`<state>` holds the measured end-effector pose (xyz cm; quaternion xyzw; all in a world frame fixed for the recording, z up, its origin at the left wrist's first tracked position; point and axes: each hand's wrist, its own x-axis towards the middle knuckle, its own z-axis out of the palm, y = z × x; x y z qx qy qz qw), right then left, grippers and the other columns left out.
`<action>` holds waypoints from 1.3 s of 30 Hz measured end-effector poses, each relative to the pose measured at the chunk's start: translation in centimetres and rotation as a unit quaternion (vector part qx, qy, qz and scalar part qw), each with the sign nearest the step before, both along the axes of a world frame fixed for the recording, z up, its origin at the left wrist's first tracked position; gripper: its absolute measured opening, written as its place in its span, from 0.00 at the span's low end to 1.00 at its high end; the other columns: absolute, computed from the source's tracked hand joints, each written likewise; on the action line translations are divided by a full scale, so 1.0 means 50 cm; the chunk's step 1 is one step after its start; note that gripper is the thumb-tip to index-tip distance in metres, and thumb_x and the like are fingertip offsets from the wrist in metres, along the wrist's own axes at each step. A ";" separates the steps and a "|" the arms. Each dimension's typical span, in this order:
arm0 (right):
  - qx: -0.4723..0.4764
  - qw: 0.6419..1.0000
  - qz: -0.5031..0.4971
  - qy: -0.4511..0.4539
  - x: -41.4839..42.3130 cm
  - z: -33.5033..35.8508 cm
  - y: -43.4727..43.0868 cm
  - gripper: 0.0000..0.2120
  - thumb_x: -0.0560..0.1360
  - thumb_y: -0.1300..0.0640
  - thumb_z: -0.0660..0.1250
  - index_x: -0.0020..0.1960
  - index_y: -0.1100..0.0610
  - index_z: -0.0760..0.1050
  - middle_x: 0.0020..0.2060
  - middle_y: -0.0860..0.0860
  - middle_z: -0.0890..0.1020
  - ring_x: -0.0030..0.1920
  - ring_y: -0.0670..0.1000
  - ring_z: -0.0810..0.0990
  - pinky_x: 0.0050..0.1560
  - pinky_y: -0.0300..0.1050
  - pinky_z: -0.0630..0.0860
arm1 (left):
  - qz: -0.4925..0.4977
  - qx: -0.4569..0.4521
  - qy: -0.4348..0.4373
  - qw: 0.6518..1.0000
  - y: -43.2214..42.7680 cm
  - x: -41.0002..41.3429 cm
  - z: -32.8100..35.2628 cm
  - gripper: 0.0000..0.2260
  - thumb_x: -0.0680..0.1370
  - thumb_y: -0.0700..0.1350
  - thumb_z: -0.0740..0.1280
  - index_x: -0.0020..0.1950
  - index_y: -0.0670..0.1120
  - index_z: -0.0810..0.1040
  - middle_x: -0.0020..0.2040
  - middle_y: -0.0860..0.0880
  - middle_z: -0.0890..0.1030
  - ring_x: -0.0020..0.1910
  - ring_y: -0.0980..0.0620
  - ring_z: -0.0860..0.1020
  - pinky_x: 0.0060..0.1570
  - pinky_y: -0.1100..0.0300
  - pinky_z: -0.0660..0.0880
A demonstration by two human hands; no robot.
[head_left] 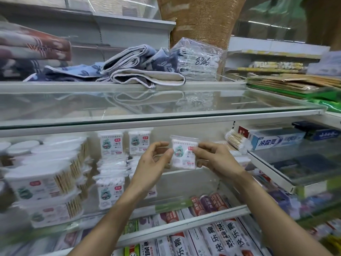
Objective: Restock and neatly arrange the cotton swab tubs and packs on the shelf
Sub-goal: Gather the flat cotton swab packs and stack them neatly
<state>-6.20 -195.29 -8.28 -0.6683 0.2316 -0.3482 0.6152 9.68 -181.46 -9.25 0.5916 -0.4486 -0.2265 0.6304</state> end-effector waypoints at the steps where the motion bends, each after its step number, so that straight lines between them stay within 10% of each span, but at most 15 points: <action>1: 0.010 1.000 0.013 -0.003 0.007 -0.006 0.002 0.08 0.77 0.63 0.69 0.53 0.65 0.82 0.50 0.63 0.85 0.49 0.60 0.82 0.51 0.57 0.74 | -0.002 0.002 0.008 1.000 0.002 0.001 0.001 0.11 0.79 0.50 0.68 0.61 0.52 0.77 0.56 0.53 0.82 0.49 0.59 0.82 0.45 0.65 0.79; 12: 0.035 0.997 0.053 -0.037 0.111 0.003 0.035 0.13 0.72 0.62 0.73 0.55 0.66 0.78 0.49 0.65 0.85 0.46 0.60 0.83 0.44 0.48 0.81 | 0.095 -0.026 -0.026 0.995 0.067 0.046 0.018 0.12 0.79 0.47 0.69 0.62 0.52 0.76 0.53 0.56 0.82 0.50 0.64 0.81 0.46 0.71 0.77; 20: -0.119 0.993 0.005 0.010 0.301 0.031 0.119 0.06 0.73 0.58 0.76 0.48 0.57 0.81 0.40 0.54 0.86 0.35 0.50 0.86 0.41 0.45 0.83 | 0.332 -0.001 -0.173 0.927 0.120 0.161 0.054 0.11 0.79 0.41 0.68 0.61 0.43 0.76 0.54 0.47 0.82 0.50 0.51 0.81 0.52 0.56 0.79; 34: -0.204 0.975 -0.029 0.086 0.358 0.015 0.139 0.09 0.76 0.57 0.73 0.53 0.61 0.81 0.33 0.49 0.83 0.26 0.42 0.80 0.30 0.35 0.76 | 0.237 0.170 -0.343 0.893 0.141 0.134 0.006 0.17 0.84 0.42 0.56 0.73 0.39 0.65 0.78 0.45 0.53 0.73 0.48 0.63 0.73 0.58 0.58; 39: -0.225 0.970 -0.039 0.080 0.338 0.024 0.140 0.12 0.75 0.54 0.74 0.55 0.59 0.81 0.42 0.50 0.86 0.36 0.46 0.85 0.40 0.41 0.83 | 0.240 0.157 -0.360 0.888 0.146 0.129 -0.004 0.22 0.84 0.46 0.57 0.77 0.43 0.60 0.80 0.49 0.48 0.79 0.47 0.55 0.77 0.54 0.52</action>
